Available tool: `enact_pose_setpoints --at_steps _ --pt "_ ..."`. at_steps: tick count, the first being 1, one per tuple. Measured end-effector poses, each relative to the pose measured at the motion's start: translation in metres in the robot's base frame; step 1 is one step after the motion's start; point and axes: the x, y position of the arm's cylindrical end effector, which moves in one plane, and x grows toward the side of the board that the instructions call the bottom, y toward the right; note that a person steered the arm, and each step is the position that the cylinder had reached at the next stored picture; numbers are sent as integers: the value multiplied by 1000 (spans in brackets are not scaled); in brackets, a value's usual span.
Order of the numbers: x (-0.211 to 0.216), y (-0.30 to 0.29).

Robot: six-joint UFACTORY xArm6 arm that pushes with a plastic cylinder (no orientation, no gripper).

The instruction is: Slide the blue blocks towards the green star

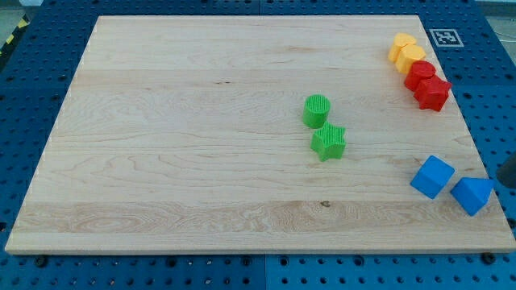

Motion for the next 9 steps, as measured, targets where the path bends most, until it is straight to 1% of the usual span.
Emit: enact_pose_setpoints --at_steps 1,2,3,4,5,7,8,9 --pt "24 -13" --pt "33 -39" --pt "11 -69" --pt "11 -69" --pt "-8 -69" --pt "-14 -113" --pt "-14 -92" --pt "-19 -45"
